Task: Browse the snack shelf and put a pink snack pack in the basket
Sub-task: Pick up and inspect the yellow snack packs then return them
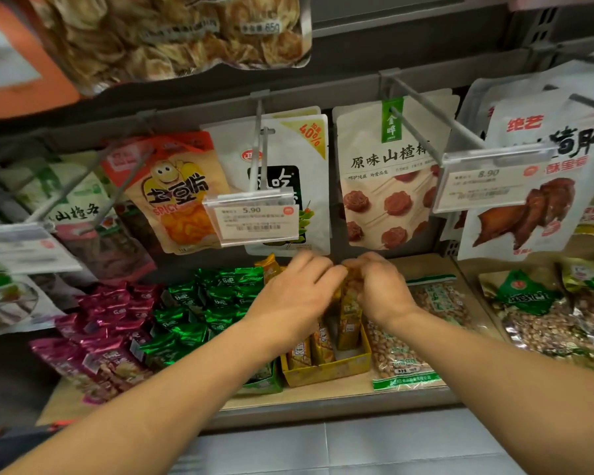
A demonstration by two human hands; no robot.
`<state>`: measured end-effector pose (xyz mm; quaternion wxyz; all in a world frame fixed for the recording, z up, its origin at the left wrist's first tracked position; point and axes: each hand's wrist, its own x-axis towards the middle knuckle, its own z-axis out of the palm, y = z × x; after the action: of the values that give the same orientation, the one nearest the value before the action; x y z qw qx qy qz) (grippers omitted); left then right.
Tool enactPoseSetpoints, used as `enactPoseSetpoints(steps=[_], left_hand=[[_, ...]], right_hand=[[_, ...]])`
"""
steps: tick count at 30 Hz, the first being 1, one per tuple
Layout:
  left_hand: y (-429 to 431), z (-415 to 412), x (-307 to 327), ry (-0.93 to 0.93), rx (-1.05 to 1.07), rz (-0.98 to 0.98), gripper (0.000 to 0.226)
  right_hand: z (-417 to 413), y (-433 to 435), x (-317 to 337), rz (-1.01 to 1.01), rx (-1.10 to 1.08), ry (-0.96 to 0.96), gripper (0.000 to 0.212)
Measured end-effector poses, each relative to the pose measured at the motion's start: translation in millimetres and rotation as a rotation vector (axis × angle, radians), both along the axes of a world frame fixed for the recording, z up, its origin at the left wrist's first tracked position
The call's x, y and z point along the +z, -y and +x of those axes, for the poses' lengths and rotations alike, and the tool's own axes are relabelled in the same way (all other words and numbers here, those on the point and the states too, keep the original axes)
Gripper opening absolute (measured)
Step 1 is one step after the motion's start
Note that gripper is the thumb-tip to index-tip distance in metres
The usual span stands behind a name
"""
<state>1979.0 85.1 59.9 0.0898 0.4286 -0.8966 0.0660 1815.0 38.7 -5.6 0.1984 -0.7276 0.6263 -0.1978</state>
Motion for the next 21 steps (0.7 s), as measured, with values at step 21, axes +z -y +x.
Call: enactPoseSetpoints(steps=[21], left_hand=[[-45.8, 11.5, 27.0, -0.218, 0.119, 0.044, 0.051]], right_hand=[[3.1, 12.6, 2.2, 0.036, -0.109, 0.307, 0.088]])
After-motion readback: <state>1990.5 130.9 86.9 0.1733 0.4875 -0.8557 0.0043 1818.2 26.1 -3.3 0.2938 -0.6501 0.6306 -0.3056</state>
